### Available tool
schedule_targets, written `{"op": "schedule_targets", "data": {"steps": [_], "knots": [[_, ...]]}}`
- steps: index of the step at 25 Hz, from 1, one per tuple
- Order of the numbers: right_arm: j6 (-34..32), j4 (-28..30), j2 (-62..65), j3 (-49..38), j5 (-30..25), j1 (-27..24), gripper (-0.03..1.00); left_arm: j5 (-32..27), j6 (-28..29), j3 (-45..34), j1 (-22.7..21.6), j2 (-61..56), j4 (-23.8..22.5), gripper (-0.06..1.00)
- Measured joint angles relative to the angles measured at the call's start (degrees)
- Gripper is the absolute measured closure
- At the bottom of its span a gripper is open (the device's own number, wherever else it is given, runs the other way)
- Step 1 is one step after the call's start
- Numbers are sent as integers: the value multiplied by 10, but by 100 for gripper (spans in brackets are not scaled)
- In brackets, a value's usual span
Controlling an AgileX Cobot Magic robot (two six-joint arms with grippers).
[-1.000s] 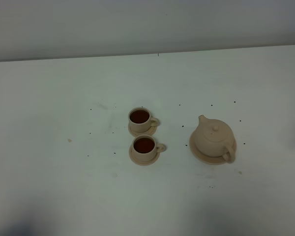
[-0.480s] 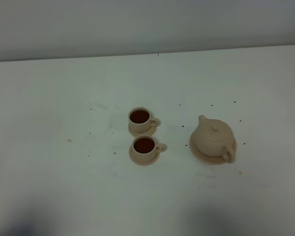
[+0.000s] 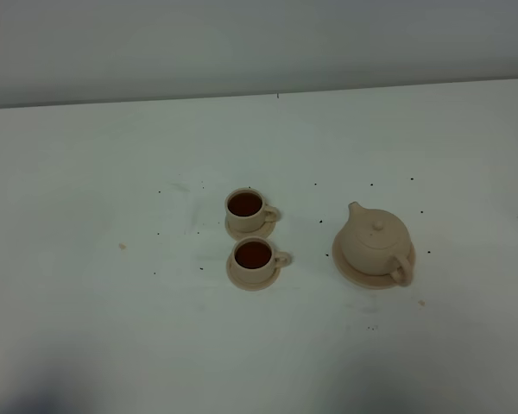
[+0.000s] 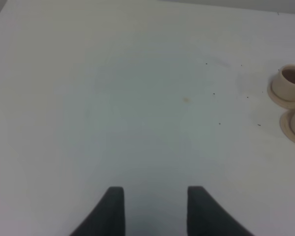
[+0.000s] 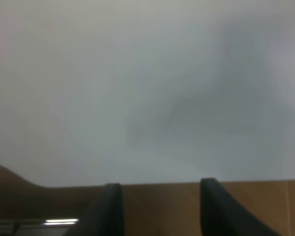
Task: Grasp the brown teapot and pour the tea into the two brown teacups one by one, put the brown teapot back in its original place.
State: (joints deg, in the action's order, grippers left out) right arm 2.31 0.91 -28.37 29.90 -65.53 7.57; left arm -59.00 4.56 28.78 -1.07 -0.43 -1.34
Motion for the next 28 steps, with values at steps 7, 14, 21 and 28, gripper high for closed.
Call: {"op": "schedule_targets", "data": {"steps": [7, 14, 21, 28], "knots": [[25, -28, 17, -18, 36, 0, 60, 0, 0, 0, 0, 0, 0, 62], [29, -28, 18, -18, 39, 0, 60, 0, 0, 0, 0, 0, 0, 62], [16, -19, 39, -18, 40, -25, 60, 0, 0, 0, 0, 0, 0, 62], [14, -16, 132, -19, 42, -70, 60, 0, 0, 0, 0, 0, 0, 62]]}}
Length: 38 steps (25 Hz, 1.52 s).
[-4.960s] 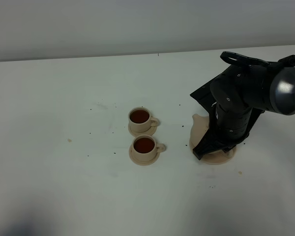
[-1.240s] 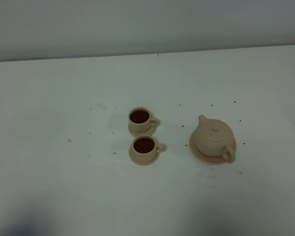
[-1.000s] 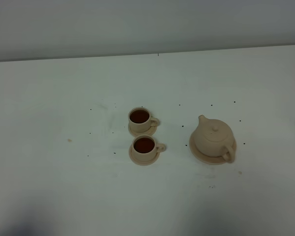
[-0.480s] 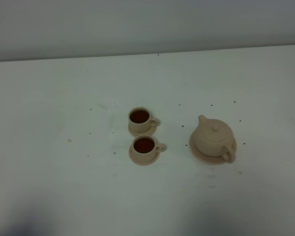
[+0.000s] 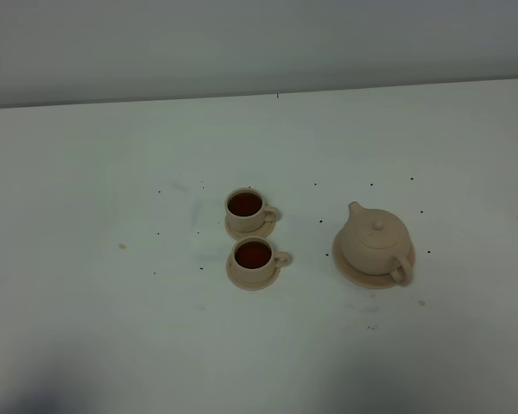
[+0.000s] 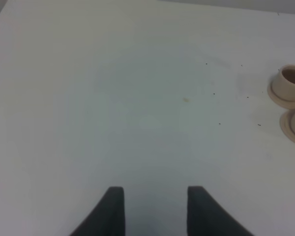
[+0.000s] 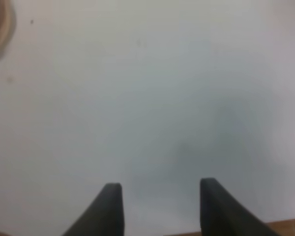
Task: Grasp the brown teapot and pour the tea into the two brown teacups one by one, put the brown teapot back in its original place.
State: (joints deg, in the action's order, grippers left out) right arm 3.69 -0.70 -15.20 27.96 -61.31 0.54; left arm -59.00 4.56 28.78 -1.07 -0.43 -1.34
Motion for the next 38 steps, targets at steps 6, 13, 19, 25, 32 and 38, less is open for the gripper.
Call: {"op": "schedule_targets", "data": {"steps": [6, 13, 19, 25, 32, 38], "knots": [[4, -2, 87, -2, 0, -9, 60, 0, 0, 0, 0, 0, 0, 62], [5, -5, 117, -2, 0, -9, 60, 0, 0, 0, 0, 0, 0, 62], [9, -9, 117, -2, 0, -9, 60, 0, 0, 0, 0, 0, 0, 62], [11, -12, 117, -2, 0, -9, 60, 0, 0, 0, 0, 0, 0, 62], [11, -12, 117, -2, 0, -9, 60, 0, 0, 0, 0, 0, 0, 62], [11, -12, 117, -2, 0, -9, 60, 0, 0, 0, 0, 0, 0, 62]]}}
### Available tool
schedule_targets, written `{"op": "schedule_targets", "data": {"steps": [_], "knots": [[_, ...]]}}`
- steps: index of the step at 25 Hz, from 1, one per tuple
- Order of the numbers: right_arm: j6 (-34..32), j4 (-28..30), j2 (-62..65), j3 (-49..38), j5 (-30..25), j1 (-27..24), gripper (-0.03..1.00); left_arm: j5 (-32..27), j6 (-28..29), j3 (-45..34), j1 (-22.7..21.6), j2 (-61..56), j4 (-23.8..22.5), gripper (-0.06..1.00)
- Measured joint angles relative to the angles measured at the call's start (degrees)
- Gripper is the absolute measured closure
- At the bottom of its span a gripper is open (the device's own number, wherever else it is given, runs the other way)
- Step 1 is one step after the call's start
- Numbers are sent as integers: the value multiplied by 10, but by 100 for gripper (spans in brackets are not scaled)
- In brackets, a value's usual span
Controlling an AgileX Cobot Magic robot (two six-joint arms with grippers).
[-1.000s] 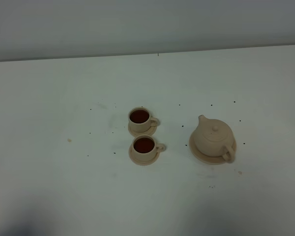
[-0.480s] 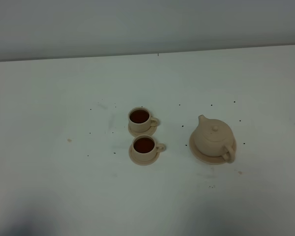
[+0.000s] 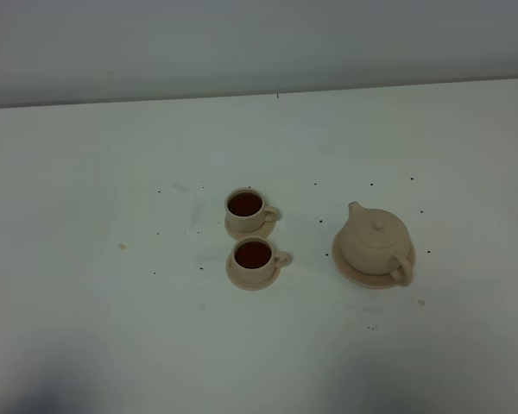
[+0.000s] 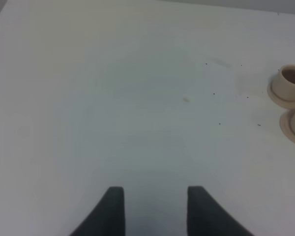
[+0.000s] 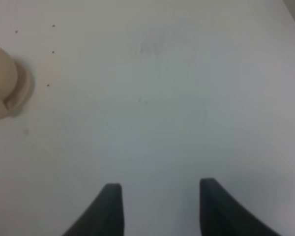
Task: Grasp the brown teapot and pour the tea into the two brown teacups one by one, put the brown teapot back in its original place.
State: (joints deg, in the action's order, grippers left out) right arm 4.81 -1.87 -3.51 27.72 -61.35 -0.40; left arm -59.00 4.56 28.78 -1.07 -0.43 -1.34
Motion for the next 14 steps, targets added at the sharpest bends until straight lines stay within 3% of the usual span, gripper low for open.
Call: {"op": "schedule_targets", "data": {"steps": [14], "knots": [[0, 0, 0, 0, 0, 0, 60, 0, 0, 0, 0, 0, 0, 62]]}}
